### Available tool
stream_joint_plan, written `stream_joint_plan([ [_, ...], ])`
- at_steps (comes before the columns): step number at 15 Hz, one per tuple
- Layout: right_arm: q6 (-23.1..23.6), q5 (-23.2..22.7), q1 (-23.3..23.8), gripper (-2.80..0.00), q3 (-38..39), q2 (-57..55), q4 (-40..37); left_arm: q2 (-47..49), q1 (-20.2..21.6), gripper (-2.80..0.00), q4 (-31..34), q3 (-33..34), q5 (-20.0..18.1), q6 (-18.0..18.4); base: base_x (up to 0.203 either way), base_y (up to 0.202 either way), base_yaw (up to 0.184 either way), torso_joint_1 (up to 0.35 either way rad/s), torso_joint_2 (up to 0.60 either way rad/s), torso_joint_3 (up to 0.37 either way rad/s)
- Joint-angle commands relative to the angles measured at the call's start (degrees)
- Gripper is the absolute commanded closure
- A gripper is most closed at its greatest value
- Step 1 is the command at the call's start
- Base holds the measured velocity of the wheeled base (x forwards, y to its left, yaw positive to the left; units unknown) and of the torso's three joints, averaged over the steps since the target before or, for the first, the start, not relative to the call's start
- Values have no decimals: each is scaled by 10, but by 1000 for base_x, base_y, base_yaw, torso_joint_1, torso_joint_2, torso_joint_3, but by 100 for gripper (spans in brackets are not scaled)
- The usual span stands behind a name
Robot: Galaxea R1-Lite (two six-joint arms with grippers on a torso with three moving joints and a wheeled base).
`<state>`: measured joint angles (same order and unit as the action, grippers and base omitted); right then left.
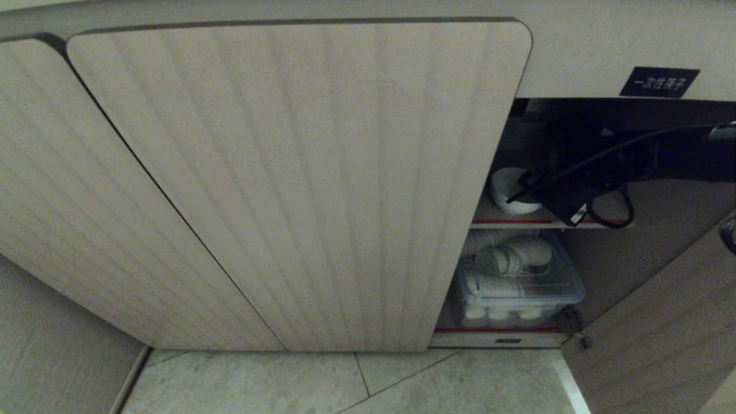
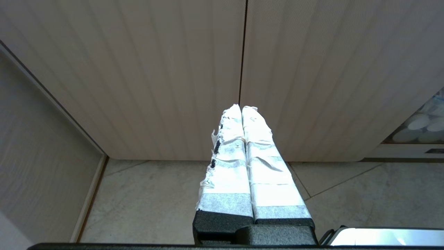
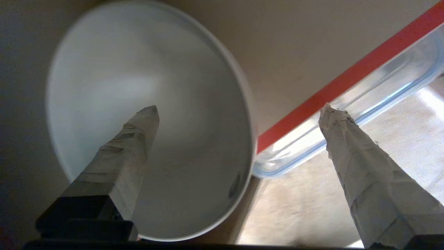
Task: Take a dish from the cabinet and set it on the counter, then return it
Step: Put it back into the cabinet
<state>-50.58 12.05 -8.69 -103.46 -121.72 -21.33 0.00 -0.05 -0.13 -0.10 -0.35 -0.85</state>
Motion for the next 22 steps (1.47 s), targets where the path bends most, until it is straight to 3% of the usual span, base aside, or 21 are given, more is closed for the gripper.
stream_joint_plan([
  [1,15,14,-3,-280,6,1,8,0,0,0,0,0,0,0,0,0,0,0,0,0],
  [6,64,28,-3,-280,56,16,71,0,0,0,0,0,0,0,0,0,0,0,0,0],
  [13,110,61,-3,-280,72,21,103,0,0,0,0,0,1,0,0,0,0,0,0,0],
  [22,180,65,-3,-280,130,39,197,0,0,0,0,0,0,0,0,0,0,0,0,0],
])
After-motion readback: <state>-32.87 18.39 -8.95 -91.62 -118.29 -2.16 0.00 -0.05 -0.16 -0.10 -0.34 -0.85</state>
